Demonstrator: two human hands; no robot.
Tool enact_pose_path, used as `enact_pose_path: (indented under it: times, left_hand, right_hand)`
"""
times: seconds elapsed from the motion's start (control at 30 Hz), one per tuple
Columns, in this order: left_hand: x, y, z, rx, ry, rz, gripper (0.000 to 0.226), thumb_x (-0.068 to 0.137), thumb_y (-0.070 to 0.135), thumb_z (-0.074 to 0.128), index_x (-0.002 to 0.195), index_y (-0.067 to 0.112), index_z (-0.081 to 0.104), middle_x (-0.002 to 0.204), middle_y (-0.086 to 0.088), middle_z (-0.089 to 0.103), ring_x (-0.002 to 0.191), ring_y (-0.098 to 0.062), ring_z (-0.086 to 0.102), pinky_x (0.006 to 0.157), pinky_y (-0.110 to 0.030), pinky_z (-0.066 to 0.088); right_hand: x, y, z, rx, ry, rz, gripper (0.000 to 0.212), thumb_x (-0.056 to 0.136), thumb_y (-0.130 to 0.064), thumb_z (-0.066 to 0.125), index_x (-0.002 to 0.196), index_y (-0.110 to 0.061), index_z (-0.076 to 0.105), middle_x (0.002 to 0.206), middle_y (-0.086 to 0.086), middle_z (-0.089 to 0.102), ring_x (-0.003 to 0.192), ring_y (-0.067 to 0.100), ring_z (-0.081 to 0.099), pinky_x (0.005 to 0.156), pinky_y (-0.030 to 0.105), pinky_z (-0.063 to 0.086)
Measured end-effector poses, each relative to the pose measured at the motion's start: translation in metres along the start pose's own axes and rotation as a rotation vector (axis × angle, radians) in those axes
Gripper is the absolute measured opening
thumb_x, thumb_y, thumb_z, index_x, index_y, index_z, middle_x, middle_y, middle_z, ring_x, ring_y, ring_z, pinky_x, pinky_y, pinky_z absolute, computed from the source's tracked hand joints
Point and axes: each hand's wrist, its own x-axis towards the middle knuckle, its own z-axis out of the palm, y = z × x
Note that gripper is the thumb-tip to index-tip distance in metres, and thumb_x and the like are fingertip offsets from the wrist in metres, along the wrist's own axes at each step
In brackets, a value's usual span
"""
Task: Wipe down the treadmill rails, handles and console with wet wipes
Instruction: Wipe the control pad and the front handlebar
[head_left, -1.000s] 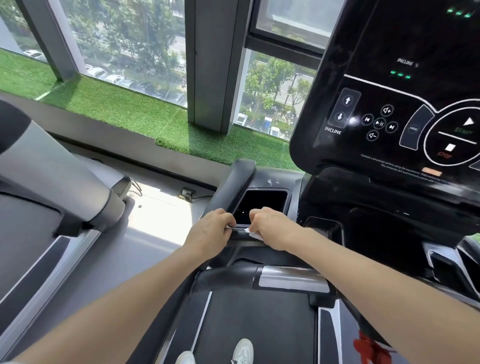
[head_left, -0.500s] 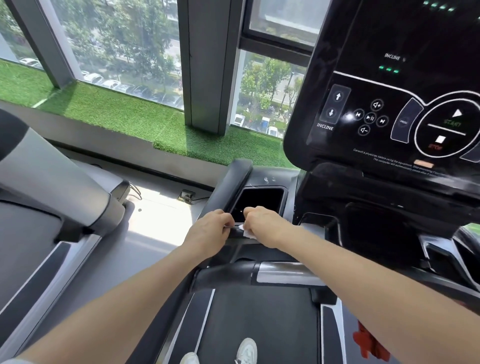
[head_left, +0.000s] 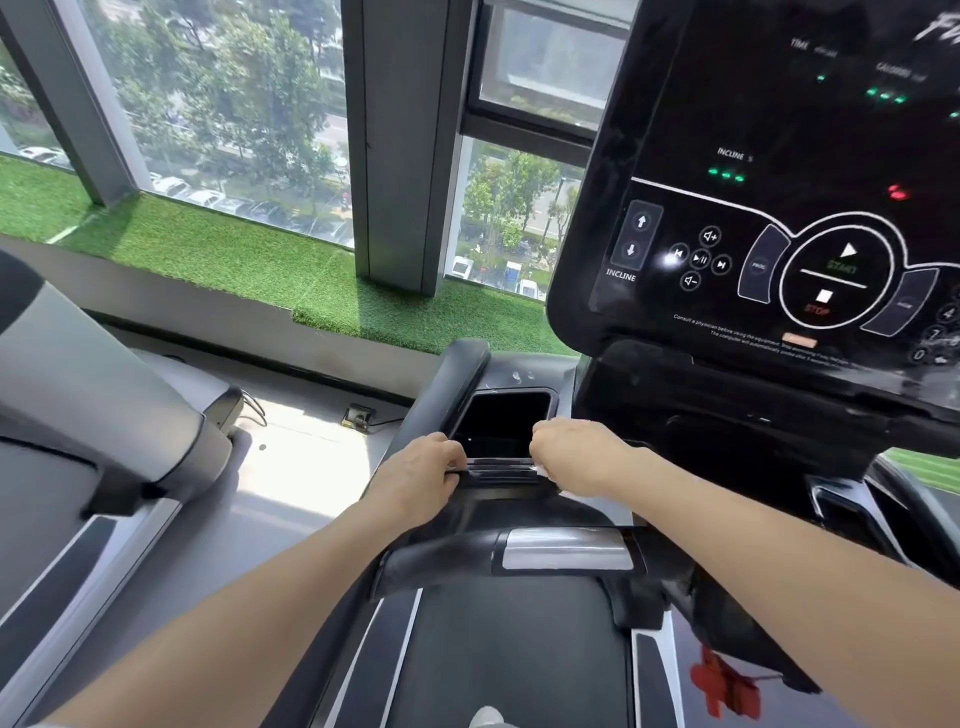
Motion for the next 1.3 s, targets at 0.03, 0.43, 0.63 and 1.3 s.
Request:
enact_pose_path:
  times: [0.03, 0.43, 0.63, 1.3]
  left_hand:
    - [0.001, 0.002, 0.0, 0.002, -0.001, 0.006, 0.02, 0.092, 0.017, 0.053, 0.107, 0.021, 0.064, 0.111, 0.005, 0.056, 0.102, -0.018, 0.056, 0.083, -0.032, 0.048]
    - [0.007, 0.014, -0.001, 0.0, 0.006, 0.022, 0.02, 0.093, 0.018, 0.053, 0.11, 0.022, 0.063, 0.114, 0.006, 0.055, 0.104, -0.017, 0.055, 0.081, -0.028, 0.045]
    - [0.007, 0.017, 0.007, 0.003, 0.009, 0.006, 0.022, 0.092, 0.017, 0.051, 0.11, 0.021, 0.063, 0.115, 0.005, 0.055, 0.106, -0.017, 0.053, 0.079, -0.027, 0.043]
    - [-0.005, -0.007, 0.002, -0.024, 0.098, -0.034, 0.023, 0.093, 0.015, 0.05, 0.111, 0.021, 0.063, 0.111, 0.003, 0.057, 0.106, -0.018, 0.053, 0.084, -0.029, 0.043]
  right_hand:
    - [0.0, 0.005, -0.002, 0.018, 0.024, 0.009, 0.012, 0.09, -0.001, 0.046, 0.083, -0.004, 0.054, 0.095, 0.005, 0.045, 0.093, 0.026, 0.053, 0.073, 0.037, 0.047]
    - [0.012, 0.03, 0.006, 0.073, 0.299, 0.115, 0.027, 0.089, 0.003, 0.048, 0.103, -0.013, 0.066, 0.106, 0.0, 0.055, 0.105, 0.02, 0.049, 0.069, 0.028, 0.043]
    - [0.007, 0.035, 0.022, -0.029, 0.146, 0.06, 0.03, 0.088, 0.007, 0.043, 0.11, -0.006, 0.06, 0.117, 0.005, 0.052, 0.11, 0.024, 0.048, 0.081, 0.032, 0.043]
    - [0.012, -0.028, 0.027, 0.089, 0.104, -0.036, 0.015, 0.087, 0.008, 0.047, 0.092, -0.001, 0.059, 0.094, 0.003, 0.032, 0.083, 0.021, 0.033, 0.065, 0.033, 0.033]
